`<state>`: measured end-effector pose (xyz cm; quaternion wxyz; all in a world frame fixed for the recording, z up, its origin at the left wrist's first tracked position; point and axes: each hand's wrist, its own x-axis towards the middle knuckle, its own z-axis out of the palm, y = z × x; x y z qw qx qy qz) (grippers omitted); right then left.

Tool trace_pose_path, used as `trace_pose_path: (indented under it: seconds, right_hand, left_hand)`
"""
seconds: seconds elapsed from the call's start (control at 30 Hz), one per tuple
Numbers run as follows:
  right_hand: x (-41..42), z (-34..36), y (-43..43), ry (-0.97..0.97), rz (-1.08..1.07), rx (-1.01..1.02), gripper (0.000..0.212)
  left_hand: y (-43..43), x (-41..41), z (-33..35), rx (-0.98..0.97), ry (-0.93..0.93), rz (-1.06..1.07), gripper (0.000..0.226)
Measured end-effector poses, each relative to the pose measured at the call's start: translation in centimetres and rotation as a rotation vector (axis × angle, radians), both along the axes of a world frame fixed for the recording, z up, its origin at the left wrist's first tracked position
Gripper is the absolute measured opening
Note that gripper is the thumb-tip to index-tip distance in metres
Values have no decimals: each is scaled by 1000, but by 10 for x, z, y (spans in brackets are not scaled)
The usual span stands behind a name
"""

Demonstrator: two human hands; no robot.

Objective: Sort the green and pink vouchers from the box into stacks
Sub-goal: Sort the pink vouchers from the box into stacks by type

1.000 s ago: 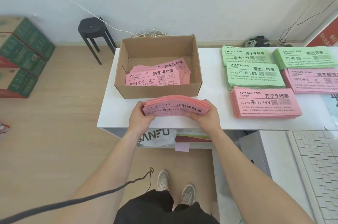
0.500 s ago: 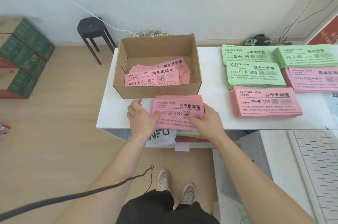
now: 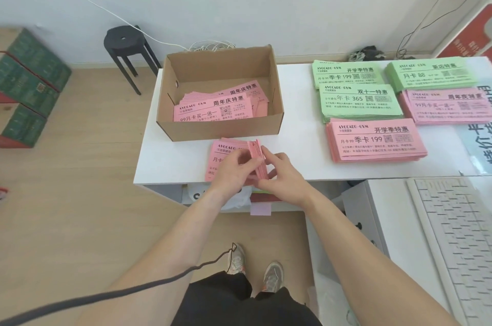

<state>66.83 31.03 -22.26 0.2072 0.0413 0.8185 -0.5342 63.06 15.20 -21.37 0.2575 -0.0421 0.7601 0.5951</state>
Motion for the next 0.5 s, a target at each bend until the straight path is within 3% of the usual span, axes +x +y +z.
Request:
trace_pose_path:
  seconds: [0.2,0.33,0.5]
  right_hand:
    - [0,-2,-2,-42,-32,-40,85]
    - [-5,0,-2,-44,-39,-13,78]
    - [-26,3,1,-63,-89,-61,63]
  left_hand:
    - [1,-4,1,22,13,35,20]
    - [2,-8,2,-23,47,47,14]
    - [-6,-24,-10,-48,26,37,23]
